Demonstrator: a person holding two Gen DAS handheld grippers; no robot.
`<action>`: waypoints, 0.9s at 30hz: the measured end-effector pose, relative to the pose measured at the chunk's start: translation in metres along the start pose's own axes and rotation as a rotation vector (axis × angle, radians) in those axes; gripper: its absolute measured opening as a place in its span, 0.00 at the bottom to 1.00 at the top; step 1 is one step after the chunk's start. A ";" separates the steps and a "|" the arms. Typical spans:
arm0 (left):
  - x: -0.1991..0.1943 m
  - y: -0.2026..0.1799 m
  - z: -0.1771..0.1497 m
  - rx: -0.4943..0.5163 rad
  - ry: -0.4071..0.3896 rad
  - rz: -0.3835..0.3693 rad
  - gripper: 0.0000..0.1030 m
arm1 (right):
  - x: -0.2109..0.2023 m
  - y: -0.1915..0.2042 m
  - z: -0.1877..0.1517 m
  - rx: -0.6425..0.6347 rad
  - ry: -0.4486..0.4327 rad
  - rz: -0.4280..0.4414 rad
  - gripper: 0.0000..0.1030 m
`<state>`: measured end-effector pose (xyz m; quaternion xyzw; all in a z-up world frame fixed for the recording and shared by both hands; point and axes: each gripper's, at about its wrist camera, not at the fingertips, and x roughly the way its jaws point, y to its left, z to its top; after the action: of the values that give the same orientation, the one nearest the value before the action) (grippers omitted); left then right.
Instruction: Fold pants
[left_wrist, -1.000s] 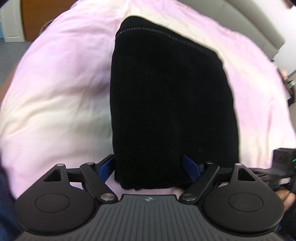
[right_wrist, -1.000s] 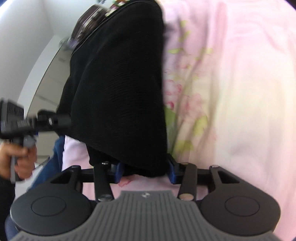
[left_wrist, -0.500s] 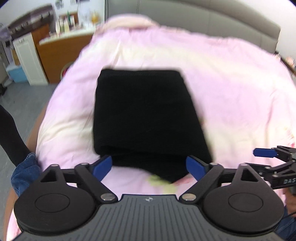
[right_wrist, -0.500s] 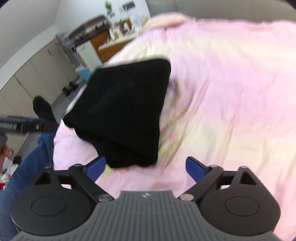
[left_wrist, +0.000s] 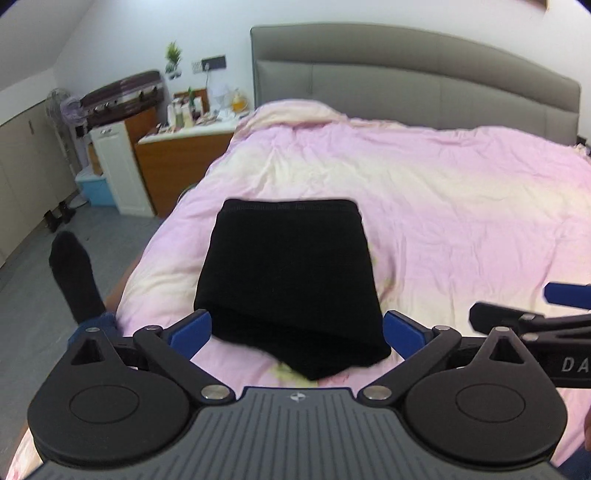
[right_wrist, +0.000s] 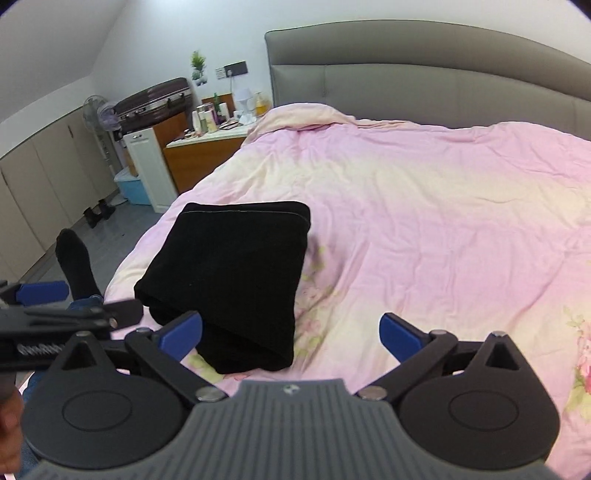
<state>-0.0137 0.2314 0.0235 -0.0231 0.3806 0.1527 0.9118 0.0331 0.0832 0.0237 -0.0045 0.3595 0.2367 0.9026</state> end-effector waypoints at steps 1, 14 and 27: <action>0.003 -0.001 -0.002 -0.015 0.015 0.004 1.00 | -0.004 0.000 -0.001 0.001 -0.003 -0.012 0.95; 0.004 -0.012 -0.012 -0.009 0.032 0.040 1.00 | -0.003 -0.009 -0.023 0.027 0.030 -0.045 0.95; 0.007 -0.015 -0.011 0.003 0.042 0.046 1.00 | -0.008 -0.018 -0.026 0.043 0.043 -0.048 0.95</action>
<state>-0.0123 0.2167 0.0095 -0.0164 0.4004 0.1728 0.8998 0.0190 0.0589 0.0061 0.0014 0.3835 0.2070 0.9000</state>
